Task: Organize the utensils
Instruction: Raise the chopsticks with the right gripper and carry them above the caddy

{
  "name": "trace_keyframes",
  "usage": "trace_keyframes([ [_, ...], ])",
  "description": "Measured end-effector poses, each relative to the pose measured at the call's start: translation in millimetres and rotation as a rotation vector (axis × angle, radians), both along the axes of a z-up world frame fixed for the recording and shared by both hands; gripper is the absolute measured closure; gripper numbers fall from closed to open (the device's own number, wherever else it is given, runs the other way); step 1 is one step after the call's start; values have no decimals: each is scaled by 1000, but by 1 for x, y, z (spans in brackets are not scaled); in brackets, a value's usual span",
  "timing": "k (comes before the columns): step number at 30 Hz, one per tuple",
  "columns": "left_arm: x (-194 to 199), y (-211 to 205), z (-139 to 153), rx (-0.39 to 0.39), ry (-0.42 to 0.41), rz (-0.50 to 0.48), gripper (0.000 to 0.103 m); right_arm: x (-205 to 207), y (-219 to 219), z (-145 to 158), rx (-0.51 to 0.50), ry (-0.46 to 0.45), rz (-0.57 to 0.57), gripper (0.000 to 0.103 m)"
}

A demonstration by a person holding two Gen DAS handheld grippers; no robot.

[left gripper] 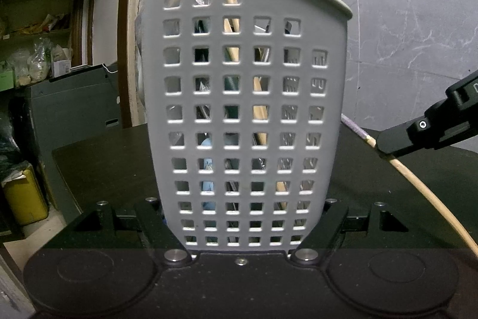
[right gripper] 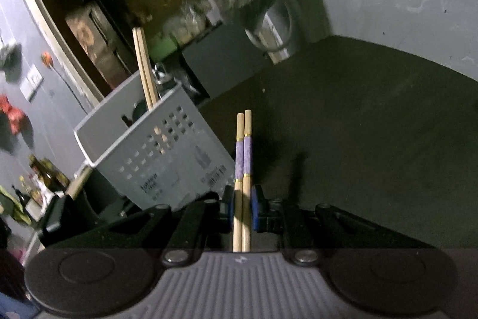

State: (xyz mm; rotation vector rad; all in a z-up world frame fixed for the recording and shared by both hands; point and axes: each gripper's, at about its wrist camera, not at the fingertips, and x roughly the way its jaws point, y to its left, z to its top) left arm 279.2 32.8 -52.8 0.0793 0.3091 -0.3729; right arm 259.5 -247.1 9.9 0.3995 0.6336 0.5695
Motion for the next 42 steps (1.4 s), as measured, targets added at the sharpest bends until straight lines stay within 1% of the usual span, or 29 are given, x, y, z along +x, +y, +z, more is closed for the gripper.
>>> trace_keyframes([
  [3, 0, 0, 0, 0, 0, 0, 27, -4, -3, -1, 26, -12, -5, 90],
  [9, 0, -1, 1, 1, 2, 1, 27, -1, 2, 6, 63, -58, -33, 90],
  [19, 0, -1, 1, -2, 3, 0, 27, -5, 5, 36, 91, -187, -47, 90],
  [27, 1, -1, 1, -2, 4, 0, 27, -3, 10, 49, 106, -242, -42, 90],
  [34, 1, -1, 1, -2, 5, 0, 27, -5, 9, 80, 101, -340, -44, 90],
  [42, 1, -1, 1, -1, 6, 0, 27, -2, 23, 120, 85, -452, -3, 90],
])
